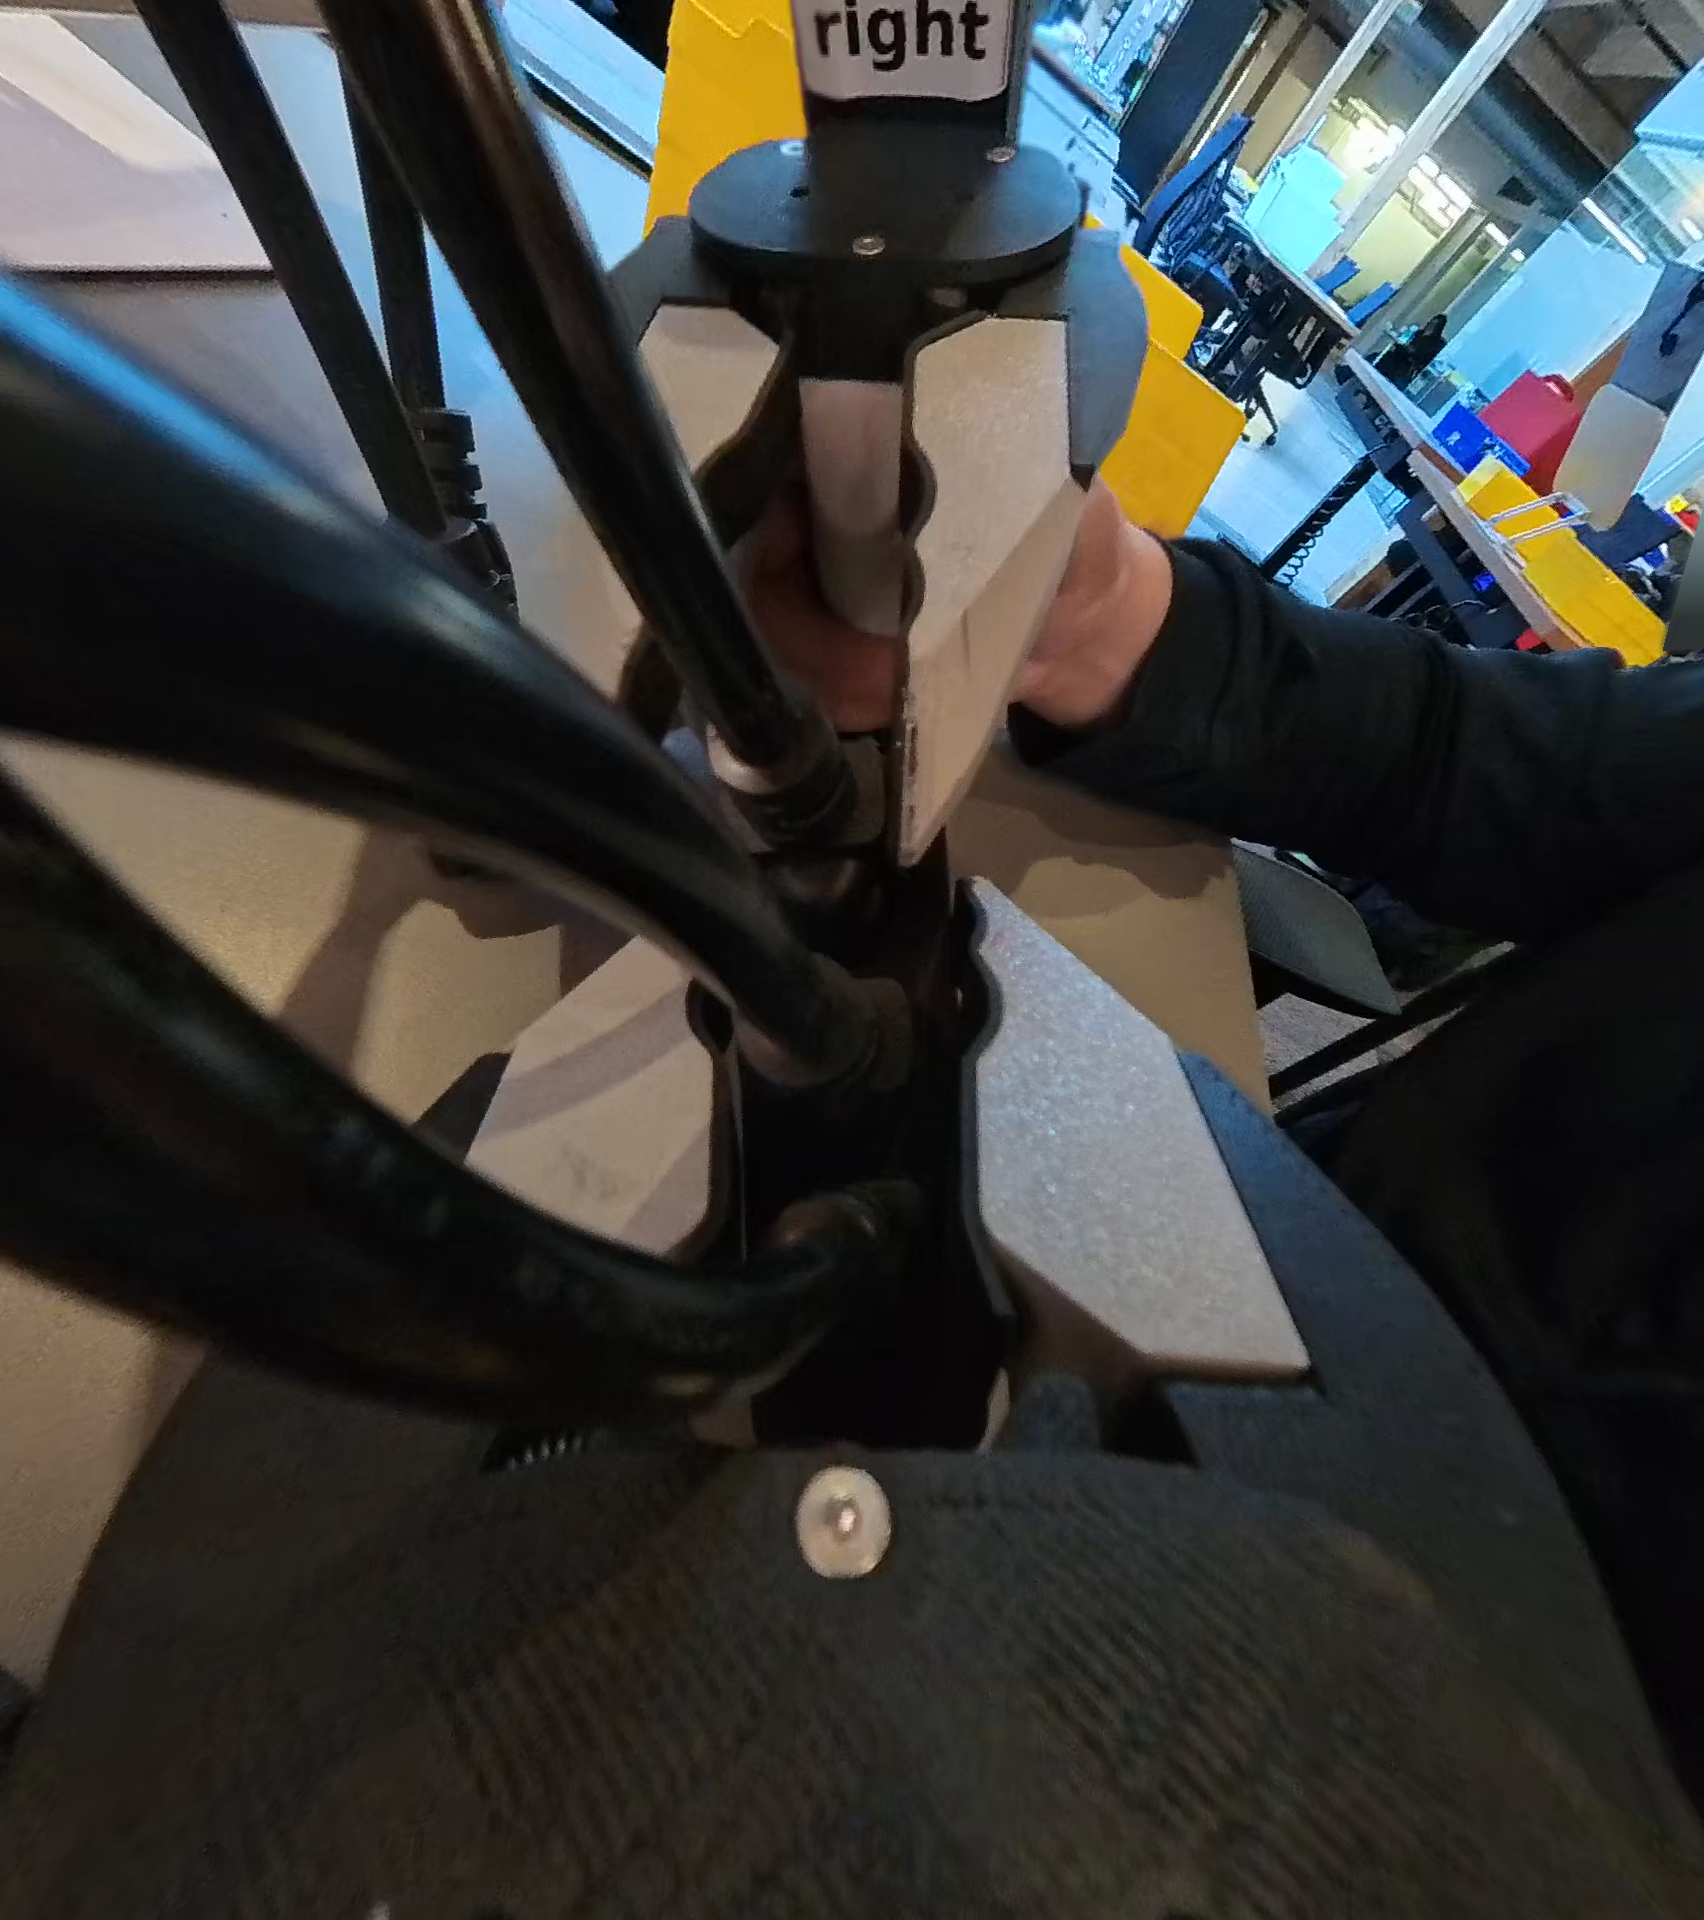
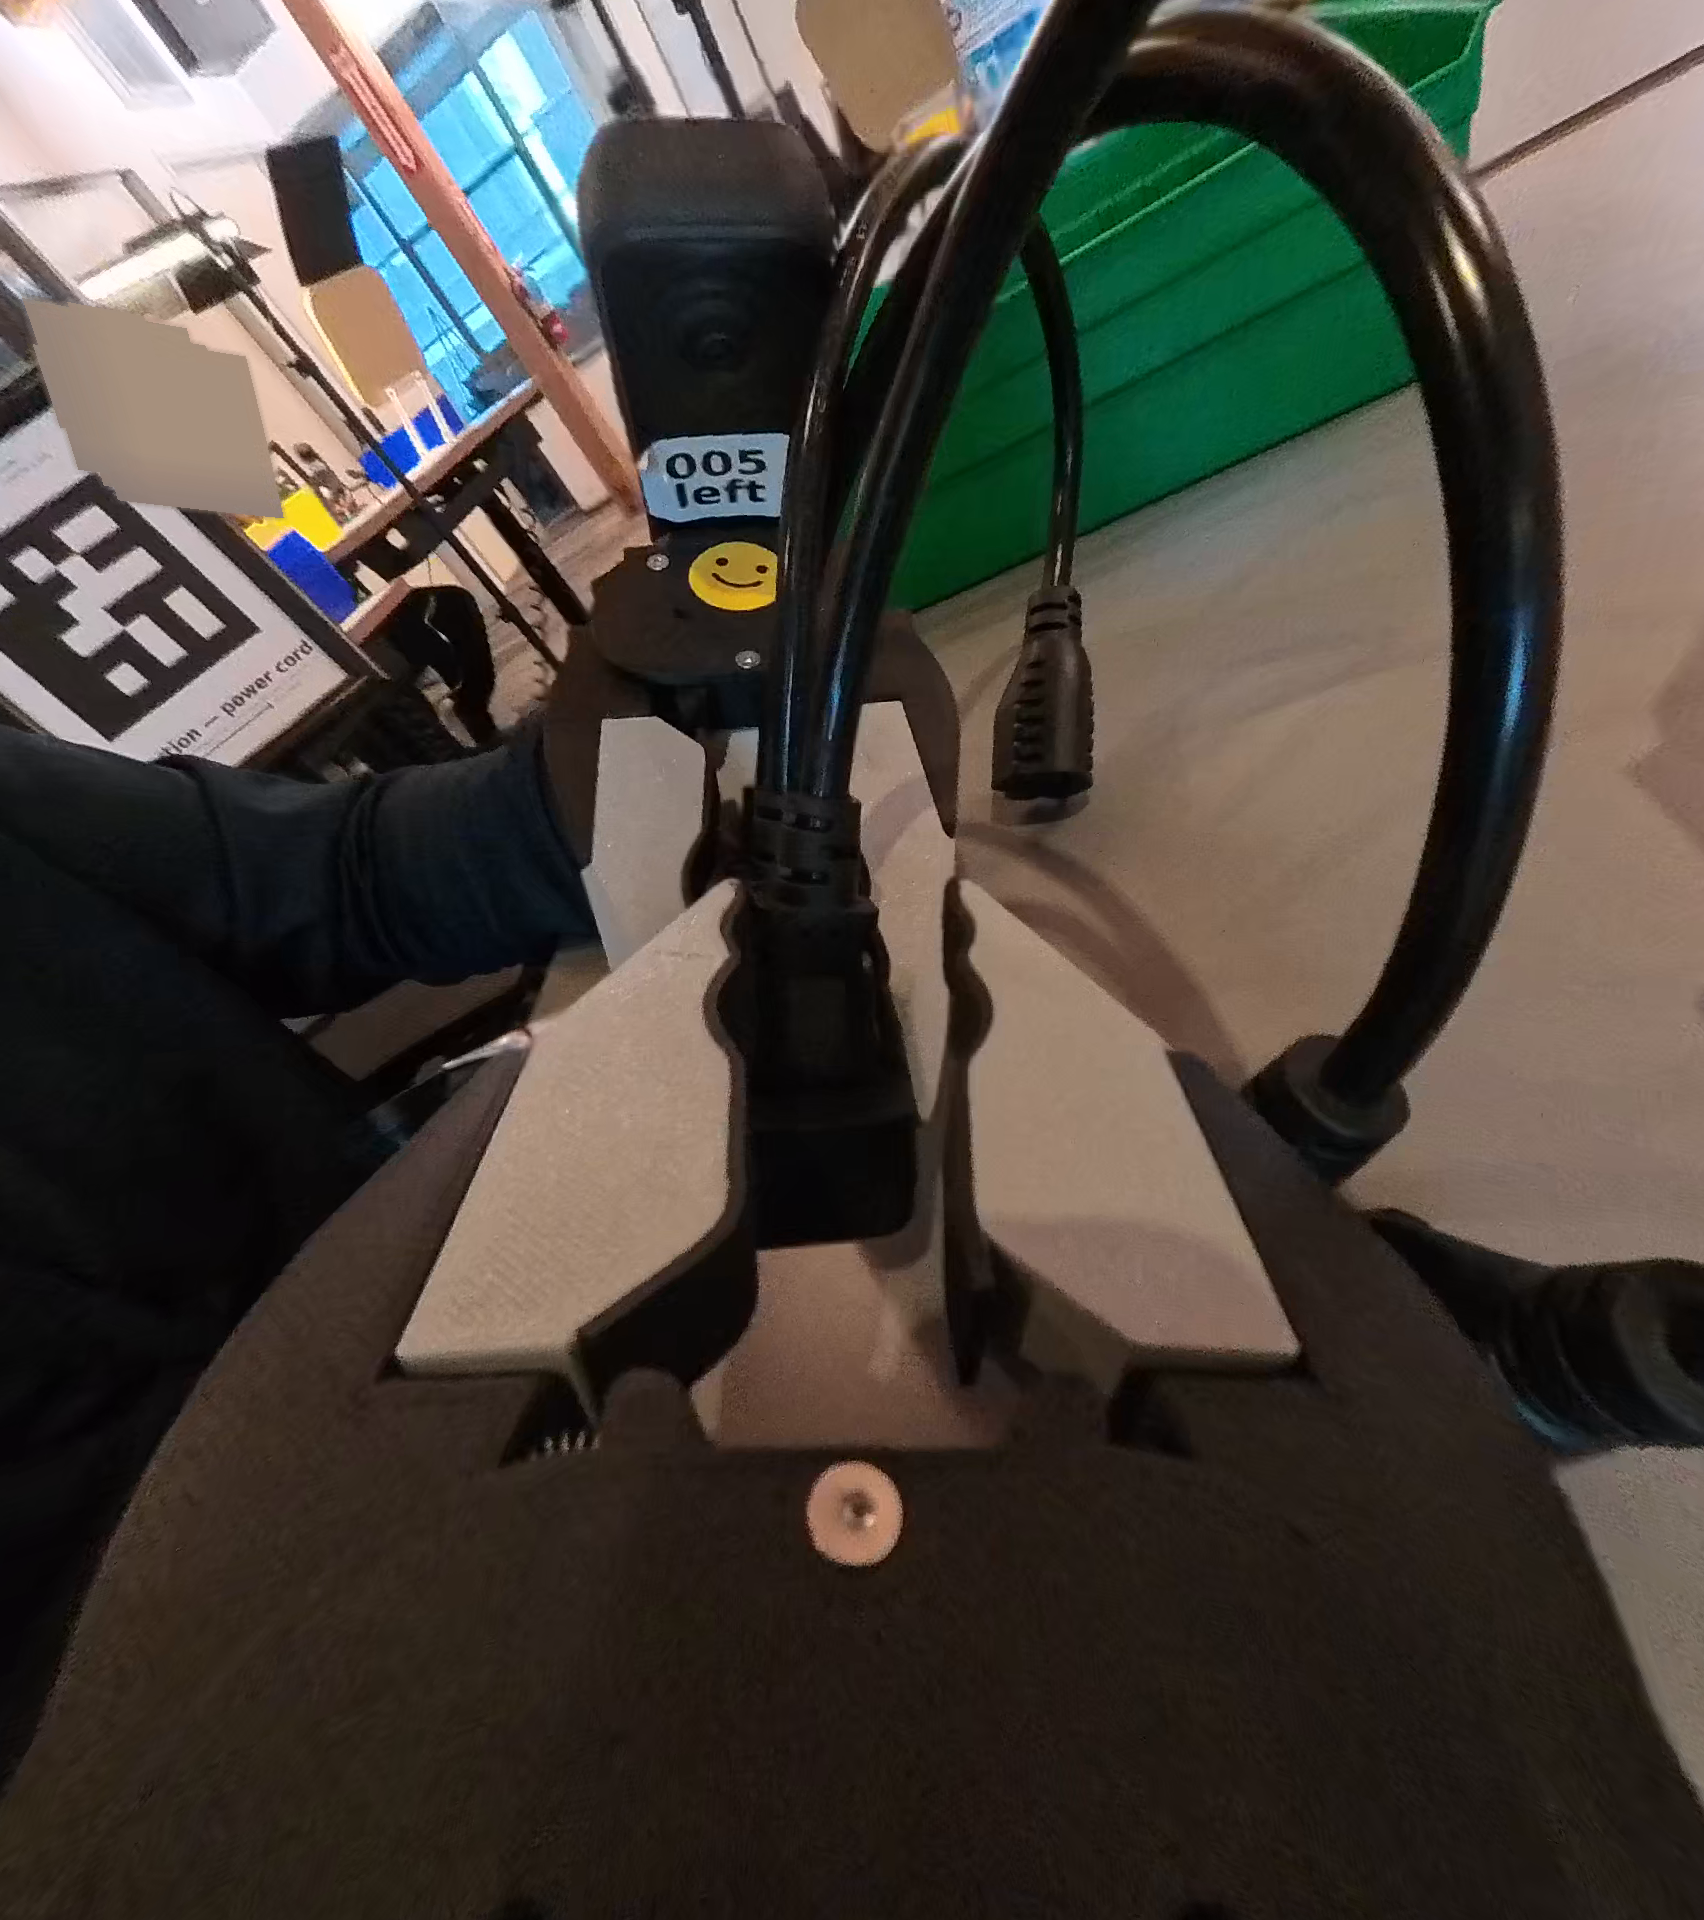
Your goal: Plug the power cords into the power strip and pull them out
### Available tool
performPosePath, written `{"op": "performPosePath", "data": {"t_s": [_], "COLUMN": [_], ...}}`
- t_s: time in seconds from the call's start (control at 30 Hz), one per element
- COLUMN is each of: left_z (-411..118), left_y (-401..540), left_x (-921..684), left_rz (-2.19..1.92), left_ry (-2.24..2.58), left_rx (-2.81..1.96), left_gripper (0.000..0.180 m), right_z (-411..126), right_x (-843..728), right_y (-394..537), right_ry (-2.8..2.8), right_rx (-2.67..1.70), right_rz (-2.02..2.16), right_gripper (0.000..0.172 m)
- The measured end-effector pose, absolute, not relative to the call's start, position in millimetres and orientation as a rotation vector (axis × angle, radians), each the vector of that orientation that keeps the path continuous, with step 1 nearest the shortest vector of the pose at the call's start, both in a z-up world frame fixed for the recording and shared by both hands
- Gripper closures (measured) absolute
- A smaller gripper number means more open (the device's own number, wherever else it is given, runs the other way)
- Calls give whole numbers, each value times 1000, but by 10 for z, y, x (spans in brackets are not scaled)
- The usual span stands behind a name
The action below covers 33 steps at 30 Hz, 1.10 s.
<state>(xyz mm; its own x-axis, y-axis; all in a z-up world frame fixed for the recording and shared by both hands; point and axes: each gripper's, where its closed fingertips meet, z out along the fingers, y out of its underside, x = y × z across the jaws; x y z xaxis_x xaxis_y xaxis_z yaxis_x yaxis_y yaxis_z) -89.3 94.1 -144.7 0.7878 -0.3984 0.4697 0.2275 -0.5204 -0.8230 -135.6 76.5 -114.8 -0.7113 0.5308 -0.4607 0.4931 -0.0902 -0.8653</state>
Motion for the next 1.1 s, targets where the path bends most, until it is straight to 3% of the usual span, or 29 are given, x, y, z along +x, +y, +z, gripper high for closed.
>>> {"op": "performPosePath", "data": {"t_s": [0.13,0.2,0.33,0.77,0.8,0.87,1.1], "left_z": [-1450,-1459,-1491,-1539,-1511,-1464,-1411], "left_y": [942,945,966,1025,1049,1115,1077], "left_x": [-832,-831,-866,-1036,-1014,-1073,-1031], "left_rz": [-786,-779,-736,-625,-611,-537,-648], "left_ry": [163,163,146,8,20,-21,8], "left_rx": [-1977,-1983,-2004,-2027,-2005,-1971,-1936], "left_gripper": [141,141,141,141,141,142,141], "right_z": [-1075,-1075,-1118,-978,-787,-719,-746], "right_x": [-1396,-1340,-1360,-1621,-1641,-1694,-1659], "right_y": [691,602,616,753,773,832,764], "right_ry": [-2095,-2175,-2205,-1813,-1647,-1514,-1733], "right_rx": [-1153,-1123,-1160,-1247,-1242,-1298,-1173], "right_rz": [2015,2023,1963,1988,2158,2328,2186], "right_gripper": [140,153,159,165,172,171,166]}}
